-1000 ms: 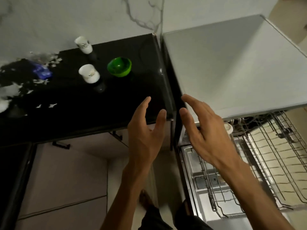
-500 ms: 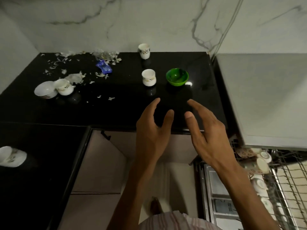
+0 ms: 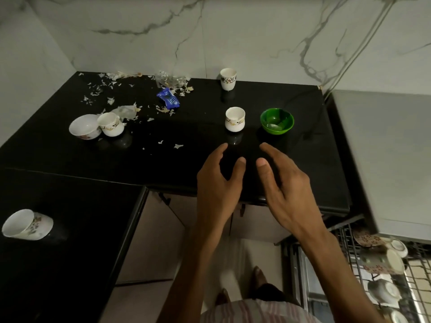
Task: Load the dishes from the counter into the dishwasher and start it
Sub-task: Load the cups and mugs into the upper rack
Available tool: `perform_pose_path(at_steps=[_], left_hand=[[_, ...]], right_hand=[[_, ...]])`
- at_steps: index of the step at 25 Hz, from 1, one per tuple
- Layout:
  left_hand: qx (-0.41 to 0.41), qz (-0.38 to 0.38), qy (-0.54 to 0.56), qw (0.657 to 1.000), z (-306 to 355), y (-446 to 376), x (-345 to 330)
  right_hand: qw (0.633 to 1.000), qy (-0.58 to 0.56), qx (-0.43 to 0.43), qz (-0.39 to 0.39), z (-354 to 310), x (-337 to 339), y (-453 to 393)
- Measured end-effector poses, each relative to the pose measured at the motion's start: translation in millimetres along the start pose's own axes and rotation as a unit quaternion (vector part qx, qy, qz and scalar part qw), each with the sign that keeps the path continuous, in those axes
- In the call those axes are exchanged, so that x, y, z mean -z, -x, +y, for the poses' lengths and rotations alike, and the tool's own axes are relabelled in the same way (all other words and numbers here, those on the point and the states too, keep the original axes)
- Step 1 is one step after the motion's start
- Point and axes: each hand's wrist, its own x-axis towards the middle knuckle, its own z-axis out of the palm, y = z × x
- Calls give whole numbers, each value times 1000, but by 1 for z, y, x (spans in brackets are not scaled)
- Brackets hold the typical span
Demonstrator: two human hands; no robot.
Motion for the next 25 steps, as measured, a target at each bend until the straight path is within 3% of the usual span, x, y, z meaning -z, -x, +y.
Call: perform_pose_path(at_steps=[14, 25], left_hand=[[40, 81, -52, 995, 0, -116, -20], [65, 52, -28, 996, -23, -175, 8]], right_hand=[[997, 20, 19, -77, 78, -46, -143], [963, 205, -135, -115, 128, -117, -216]])
